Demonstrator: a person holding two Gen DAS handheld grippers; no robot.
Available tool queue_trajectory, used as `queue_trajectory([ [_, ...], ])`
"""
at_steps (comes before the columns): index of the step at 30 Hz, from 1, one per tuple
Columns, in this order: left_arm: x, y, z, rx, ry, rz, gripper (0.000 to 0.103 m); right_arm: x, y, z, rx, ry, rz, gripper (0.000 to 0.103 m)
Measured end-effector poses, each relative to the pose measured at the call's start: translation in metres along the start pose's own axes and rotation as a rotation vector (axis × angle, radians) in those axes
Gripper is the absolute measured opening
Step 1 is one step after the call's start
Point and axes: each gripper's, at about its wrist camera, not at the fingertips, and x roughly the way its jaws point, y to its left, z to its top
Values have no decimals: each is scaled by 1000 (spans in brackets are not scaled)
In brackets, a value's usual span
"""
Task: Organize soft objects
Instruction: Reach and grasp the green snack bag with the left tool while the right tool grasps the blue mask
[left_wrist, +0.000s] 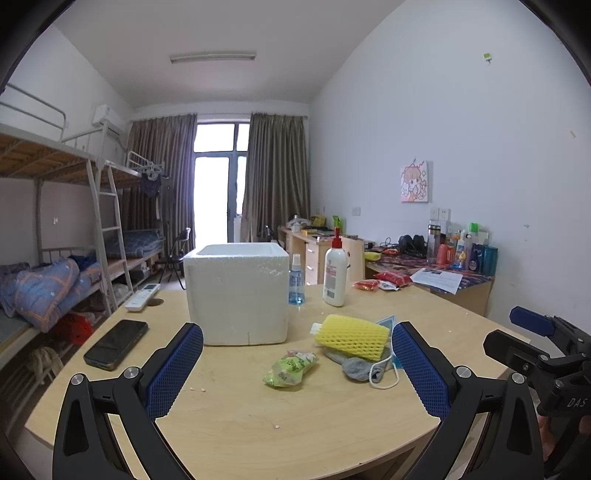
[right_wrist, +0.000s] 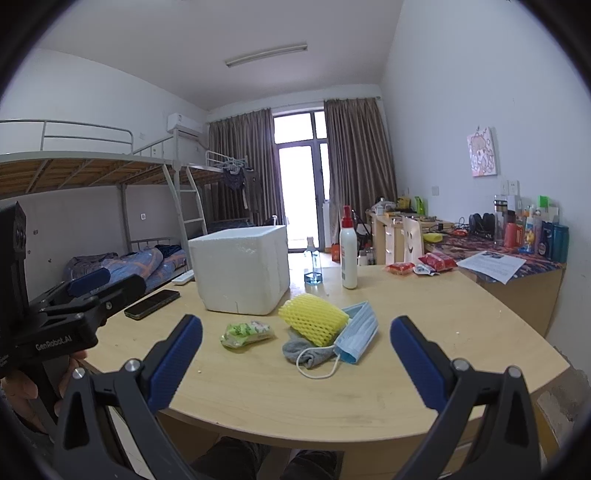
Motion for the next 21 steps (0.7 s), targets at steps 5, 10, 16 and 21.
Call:
queue_trajectory([
  [5,15,0,-1,3,33,0,102,13,-4,-1,6,20,-10,103],
  [10,35,-1,-2,23,65,10,102,30,-13,1,24,44,-10,103],
  [16,61,1,-6,40,118,19,102,50,-18,0,20,89,-10,103],
  [21,79,2,-9,49,160,20,102,67,-22,0,17,125,-5,103],
])
